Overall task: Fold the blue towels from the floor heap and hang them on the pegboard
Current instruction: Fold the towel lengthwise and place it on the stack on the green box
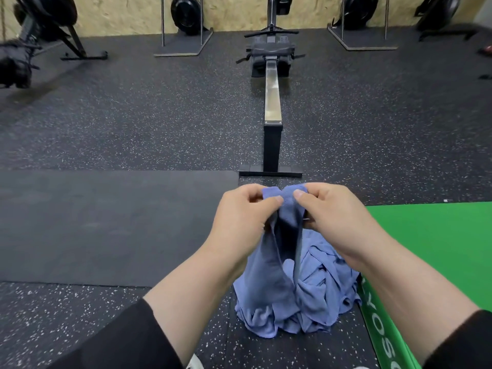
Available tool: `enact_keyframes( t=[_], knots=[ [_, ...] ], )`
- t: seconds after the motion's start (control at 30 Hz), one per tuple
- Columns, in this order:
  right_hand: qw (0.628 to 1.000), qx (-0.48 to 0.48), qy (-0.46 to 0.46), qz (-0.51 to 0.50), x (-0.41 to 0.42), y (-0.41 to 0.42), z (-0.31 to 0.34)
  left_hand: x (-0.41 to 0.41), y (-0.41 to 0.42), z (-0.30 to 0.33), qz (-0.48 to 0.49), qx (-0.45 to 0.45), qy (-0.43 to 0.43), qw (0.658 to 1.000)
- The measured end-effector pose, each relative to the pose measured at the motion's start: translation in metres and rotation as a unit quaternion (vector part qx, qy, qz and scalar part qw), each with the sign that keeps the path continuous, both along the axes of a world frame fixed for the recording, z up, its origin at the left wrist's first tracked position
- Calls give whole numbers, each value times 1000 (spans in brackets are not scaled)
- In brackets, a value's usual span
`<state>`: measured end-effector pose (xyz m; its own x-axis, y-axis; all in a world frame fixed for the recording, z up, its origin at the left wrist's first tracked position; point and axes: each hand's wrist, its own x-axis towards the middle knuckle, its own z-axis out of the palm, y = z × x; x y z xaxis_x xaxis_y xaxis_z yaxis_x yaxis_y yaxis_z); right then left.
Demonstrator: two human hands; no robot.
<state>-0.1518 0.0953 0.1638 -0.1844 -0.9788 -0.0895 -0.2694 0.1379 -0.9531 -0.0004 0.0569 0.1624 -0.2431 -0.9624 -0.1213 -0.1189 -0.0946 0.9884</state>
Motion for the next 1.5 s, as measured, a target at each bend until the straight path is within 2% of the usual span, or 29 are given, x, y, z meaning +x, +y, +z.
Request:
enact_keyframes(
  t=[0.13,0.23,0.4,0.53,0.6,0.7,0.77,0.83,0.9,1.0,1.07,1.2,1.37,1.5],
  knots=[
    [1000,8,-17,8,5,1,0,-2,4,-3,-8,-40,-33,999],
    [1000,10,-22,14,7,0,-1,-3,6,1,15,-92,-96,991],
    [998,14,-45,43,10,-1,-4,-6,9,-3,27,-182,-201,962],
    [996,6,-85,39,10,0,-5,-9,12,-4,-2,-224,-245,943],
    [994,-10,-106,30,9,1,-4,-13,15,-1,-49,-209,-237,947],
    [996,-30,-88,0,3,0,-4,-14,20,7,-125,-160,-200,959],
    [997,-32,-67,-27,-5,-2,-5,-11,20,10,-102,-123,-140,977],
    [999,-34,-2,-21,-12,-4,-5,-6,13,11,-24,-79,-83,993],
    [996,-37,84,10,-16,-3,0,1,4,10,0,-117,-116,986],
    [987,-58,137,64,-15,2,13,8,-2,9,-131,-183,-183,957],
    [982,-64,154,87,-16,3,16,9,-1,8,-200,-185,-203,941],
    [971,-79,208,86,-25,4,16,11,-5,7,-164,-112,-141,970],
    [967,-76,239,55,-34,5,11,17,-7,0,-219,-53,-150,963],
    [965,-69,251,37,-35,6,11,17,-3,-3,-179,-12,-58,982]
  ],
)
